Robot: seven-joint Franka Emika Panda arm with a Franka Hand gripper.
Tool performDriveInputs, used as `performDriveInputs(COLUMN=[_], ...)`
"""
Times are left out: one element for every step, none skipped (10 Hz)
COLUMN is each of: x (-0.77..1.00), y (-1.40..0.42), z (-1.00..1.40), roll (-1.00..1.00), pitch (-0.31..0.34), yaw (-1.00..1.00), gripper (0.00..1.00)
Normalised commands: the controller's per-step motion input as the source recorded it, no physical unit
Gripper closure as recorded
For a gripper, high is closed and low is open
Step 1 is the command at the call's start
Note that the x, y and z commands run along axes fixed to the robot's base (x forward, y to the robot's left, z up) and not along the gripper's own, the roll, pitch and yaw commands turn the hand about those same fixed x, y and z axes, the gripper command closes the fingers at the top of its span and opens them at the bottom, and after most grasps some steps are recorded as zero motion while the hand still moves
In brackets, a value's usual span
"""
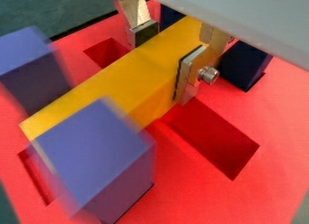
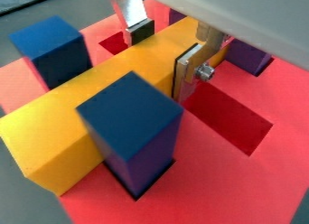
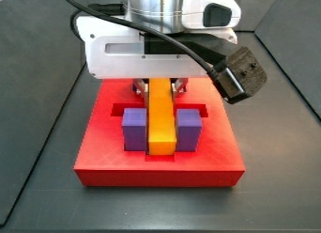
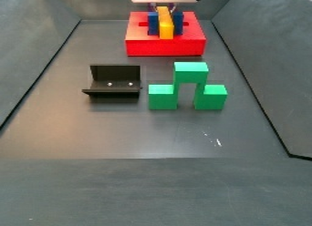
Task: Pick up the yellow object. Move up. Move to above the board. Insert the yellow object.
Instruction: Insert the yellow object.
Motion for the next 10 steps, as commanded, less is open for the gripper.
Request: performDriveInputs(x=[0.1, 0.07, 0.17, 0.3, 0.17, 0.08, 0.1, 0.09, 0.1, 0.07], y=[-0.37, -0.31, -0.24, -0.35, -0.23, -0.06, -0.04, -0.1, -0.08, -0.09], z=[-0.17, -0.23, -0.2, -0.04, 0.07, 0.27, 0.41, 0.4, 0.46, 0.0], roll=[0.07, 0.08, 0.05, 0.07, 0.0, -0.16, -0.23, -0.23, -0.24, -0.01], pitch=[0.017, 0.0, 0.0, 0.0, 0.0, 0.0, 0.0, 0.0, 0.0, 0.0], yaw=[0.15, 0.08, 0.02, 0.0, 0.0, -0.08, -0.1, -0.07, -0.07, -0.05], gripper=[1.0, 1.0, 1.0, 1.0, 1.0, 1.0, 1.0, 1.0, 1.0, 1.0])
